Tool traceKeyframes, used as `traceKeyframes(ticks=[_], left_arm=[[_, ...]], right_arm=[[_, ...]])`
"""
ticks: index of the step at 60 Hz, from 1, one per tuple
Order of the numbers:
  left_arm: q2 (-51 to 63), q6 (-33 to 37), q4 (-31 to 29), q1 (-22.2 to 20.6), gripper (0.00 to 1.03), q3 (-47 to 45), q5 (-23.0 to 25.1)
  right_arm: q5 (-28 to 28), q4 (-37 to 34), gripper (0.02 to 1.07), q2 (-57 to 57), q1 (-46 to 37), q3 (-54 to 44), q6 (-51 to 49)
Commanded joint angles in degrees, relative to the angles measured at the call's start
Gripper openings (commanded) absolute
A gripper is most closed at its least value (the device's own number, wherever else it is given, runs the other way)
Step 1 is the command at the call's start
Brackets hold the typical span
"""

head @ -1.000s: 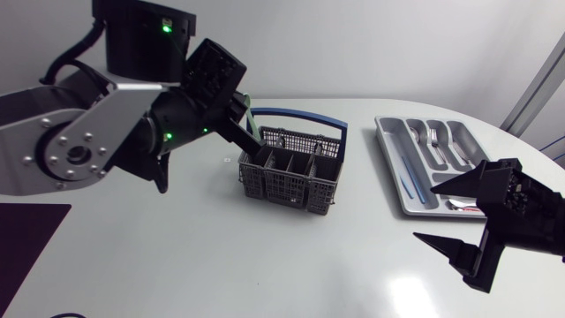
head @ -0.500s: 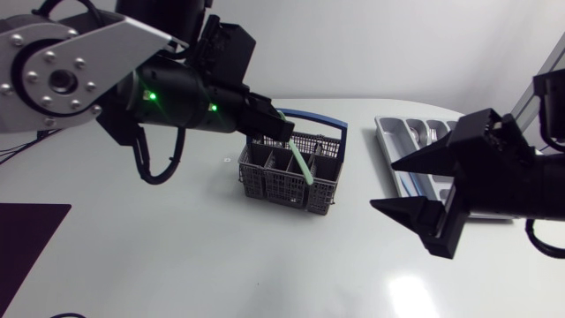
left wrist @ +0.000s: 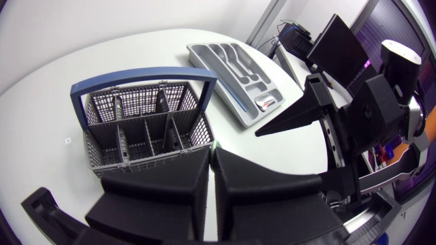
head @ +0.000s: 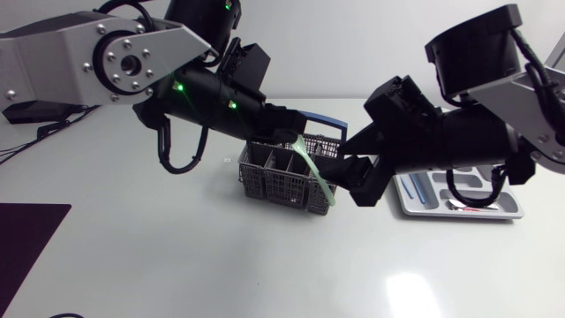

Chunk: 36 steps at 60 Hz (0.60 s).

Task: Unload the cutlery basket into the drawer organizer.

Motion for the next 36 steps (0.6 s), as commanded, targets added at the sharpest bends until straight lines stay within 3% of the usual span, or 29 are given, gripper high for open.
traceKeyframes(ticks=[1,9,30,36], left_arm=[[1.4,-1.9,-0.7,0.4,0.04,2.3,1.2],[1.6,-2.2,-0.9,0.7,0.04,2.4,2.0],[1.6,-2.9,-1.1,1.8,0.04,2.3,4.6],[1.6,-2.9,-1.1,1.8,0.04,2.3,4.6]], right_arm=[[0.5,0.6,0.64,2.1,1.4,2.3,2.2],[1.9,1.0,0.59,4.8,3.6,3.7,2.7],[4.5,1.5,0.17,8.5,5.1,5.4,2.5],[4.5,1.4,0.14,9.0,5.2,5.5,2.4]])
